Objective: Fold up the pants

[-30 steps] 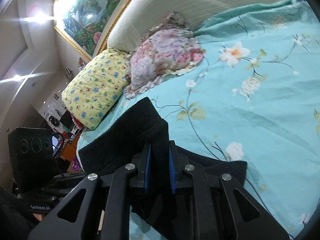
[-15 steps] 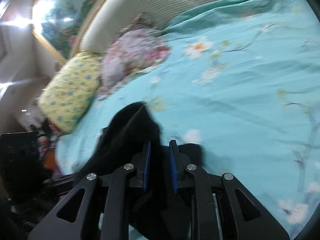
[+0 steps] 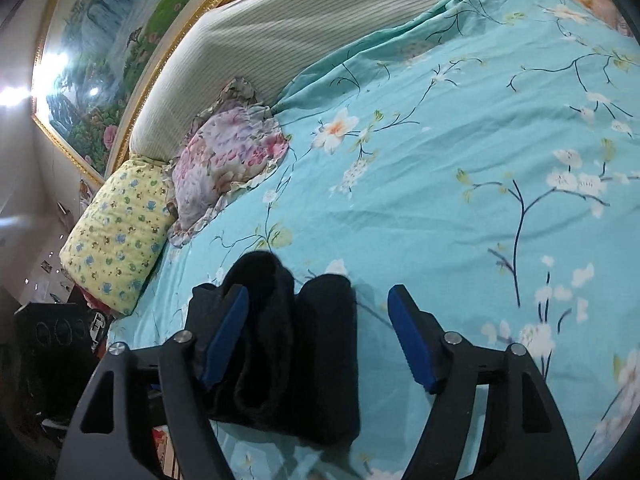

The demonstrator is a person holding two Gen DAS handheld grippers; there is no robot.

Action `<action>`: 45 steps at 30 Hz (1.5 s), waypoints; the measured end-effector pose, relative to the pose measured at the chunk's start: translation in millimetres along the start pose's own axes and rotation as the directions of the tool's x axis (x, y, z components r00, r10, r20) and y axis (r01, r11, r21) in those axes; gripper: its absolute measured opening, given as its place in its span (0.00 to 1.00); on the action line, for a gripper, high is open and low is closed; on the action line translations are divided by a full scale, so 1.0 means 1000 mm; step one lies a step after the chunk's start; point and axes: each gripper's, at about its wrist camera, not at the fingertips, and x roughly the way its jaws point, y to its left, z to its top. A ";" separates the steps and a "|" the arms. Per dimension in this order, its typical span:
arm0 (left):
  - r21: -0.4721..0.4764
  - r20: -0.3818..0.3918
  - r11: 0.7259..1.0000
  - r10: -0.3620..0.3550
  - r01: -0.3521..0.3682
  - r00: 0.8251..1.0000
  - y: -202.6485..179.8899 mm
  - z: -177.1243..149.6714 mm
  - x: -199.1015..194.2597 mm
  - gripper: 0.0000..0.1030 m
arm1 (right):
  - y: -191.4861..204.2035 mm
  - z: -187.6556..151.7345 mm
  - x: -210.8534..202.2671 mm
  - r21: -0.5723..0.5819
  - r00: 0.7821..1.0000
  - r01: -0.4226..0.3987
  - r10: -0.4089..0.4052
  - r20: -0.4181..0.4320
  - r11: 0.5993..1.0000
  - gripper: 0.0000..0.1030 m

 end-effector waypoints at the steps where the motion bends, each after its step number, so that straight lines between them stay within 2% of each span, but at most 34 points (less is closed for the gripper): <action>1: -0.003 0.014 1.000 0.013 -0.013 1.000 0.003 0.000 -0.004 0.73 | 0.001 -0.002 -0.001 0.000 1.000 0.004 -0.004 0.001 1.000 0.74; 7: -0.083 0.064 0.995 0.052 -0.046 0.997 0.033 0.001 -0.026 0.73 | 0.016 -0.011 -0.006 -0.017 1.000 0.023 -0.022 0.016 1.000 0.82; 13: -0.170 0.098 0.983 0.086 -0.068 0.991 0.068 0.000 -0.043 0.73 | 0.033 -0.020 -0.004 -0.051 0.998 0.065 -0.065 0.005 0.997 0.84; 21: -0.240 0.123 0.968 0.111 -0.079 0.986 0.100 -0.003 -0.060 0.73 | 0.047 -0.031 -0.002 -0.076 0.995 0.103 -0.104 0.001 0.992 0.86; 31: -0.280 0.106 0.956 0.123 -0.089 0.987 0.120 -0.008 -0.061 0.74 | 0.050 -0.040 0.001 -0.065 0.992 0.127 -0.128 -0.017 0.990 0.87; 45: -0.264 0.039 0.956 0.145 -0.130 0.989 0.129 -0.003 -0.040 0.76 | 0.035 -0.051 0.015 -0.015 0.990 0.125 -0.125 -0.058 0.992 0.87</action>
